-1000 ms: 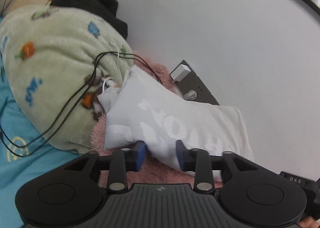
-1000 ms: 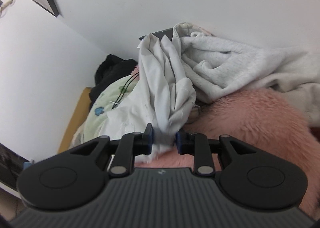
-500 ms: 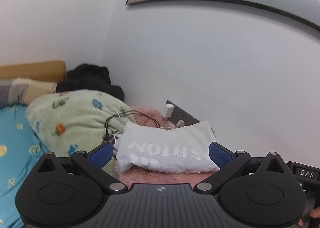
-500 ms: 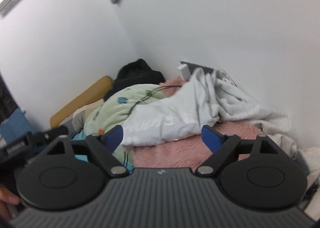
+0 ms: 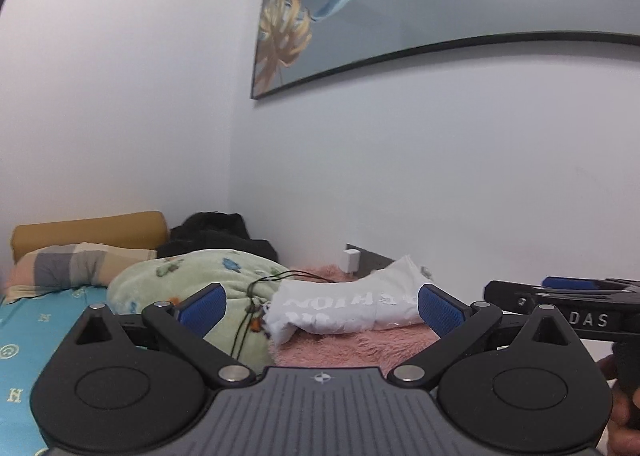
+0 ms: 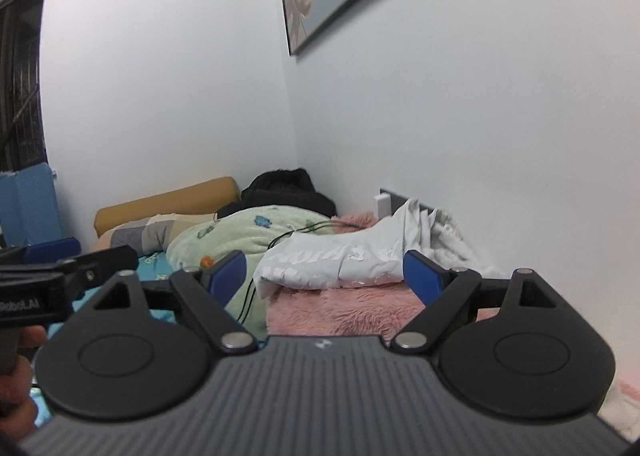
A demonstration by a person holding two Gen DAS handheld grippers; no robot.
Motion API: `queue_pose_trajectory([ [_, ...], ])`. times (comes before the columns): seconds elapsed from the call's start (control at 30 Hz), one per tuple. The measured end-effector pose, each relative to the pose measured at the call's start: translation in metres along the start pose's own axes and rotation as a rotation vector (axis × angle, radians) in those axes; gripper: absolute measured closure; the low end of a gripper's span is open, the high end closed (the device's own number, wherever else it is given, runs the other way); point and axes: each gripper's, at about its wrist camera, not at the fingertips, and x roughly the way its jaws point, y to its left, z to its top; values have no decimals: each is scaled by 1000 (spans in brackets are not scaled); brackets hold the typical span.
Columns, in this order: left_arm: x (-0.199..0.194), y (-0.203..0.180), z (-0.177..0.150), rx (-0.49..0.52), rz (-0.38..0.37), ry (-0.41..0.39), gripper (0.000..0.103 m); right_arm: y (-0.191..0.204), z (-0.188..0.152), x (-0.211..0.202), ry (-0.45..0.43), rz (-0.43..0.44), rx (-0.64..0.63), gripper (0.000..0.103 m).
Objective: Fold clothes
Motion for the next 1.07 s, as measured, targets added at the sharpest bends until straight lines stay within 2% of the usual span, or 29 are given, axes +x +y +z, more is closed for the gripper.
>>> queue_pose_trajectory([
  [0.17,-17,7,-10,-54,23,-20,0,3,-9,-11,-21,-1,-7,16],
  [0.47,-28,11,-10,-37,65,-25,0,12,-14,-9,-17,-2,-28,16],
  [1.07,-31,5,-12,-21,64,-24,0,15,-17,-9,-16,-2,-40,16],
])
